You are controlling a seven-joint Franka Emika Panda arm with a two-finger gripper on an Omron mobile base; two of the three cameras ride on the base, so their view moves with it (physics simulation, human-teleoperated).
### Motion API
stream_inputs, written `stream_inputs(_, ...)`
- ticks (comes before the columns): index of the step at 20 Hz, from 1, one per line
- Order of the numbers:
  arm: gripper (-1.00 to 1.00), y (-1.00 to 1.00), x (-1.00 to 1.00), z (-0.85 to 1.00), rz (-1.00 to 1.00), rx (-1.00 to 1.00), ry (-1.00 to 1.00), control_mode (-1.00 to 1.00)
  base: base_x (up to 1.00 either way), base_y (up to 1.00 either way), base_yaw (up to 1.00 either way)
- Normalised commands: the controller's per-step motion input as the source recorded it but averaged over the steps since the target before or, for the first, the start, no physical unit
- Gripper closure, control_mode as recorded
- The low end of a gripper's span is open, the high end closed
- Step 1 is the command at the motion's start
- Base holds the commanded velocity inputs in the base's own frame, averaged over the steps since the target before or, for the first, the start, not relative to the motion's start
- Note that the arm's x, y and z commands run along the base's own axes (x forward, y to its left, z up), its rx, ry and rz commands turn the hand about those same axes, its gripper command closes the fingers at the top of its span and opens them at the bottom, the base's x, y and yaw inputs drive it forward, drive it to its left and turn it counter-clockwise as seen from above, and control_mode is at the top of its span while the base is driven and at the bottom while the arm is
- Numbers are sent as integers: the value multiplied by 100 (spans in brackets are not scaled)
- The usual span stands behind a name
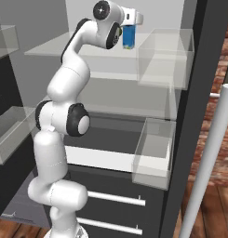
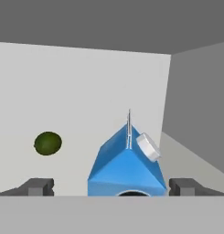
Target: Take out the milk from the fridge and place it on the tray on the counter. Then take the sugar cube near the tray and place it in the tray.
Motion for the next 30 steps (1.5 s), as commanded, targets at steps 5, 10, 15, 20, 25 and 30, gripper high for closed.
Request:
stream_inputs(5, -100, -12, 1, 0, 0, 1, 0, -100, 0, 0, 0)
stream_inputs(10, -100, -6, 0, 0, 0, 0, 0, -100, 0, 0, 0)
stream_inputs(15, -100, 0, 0, 0, 0, 0, 0, -100, 0, 0, 0)
stream_inputs(20, -100, 0, 0, 0, 0, 0, 0, -100, 0, 0, 0)
stream_inputs(25, -100, 0, 5, 0, 0, 0, 0, -100, 0, 0, 0)
stream_inputs(30, -100, 0, 14, -1, 0, 0, 0, -100, 0, 0, 0)
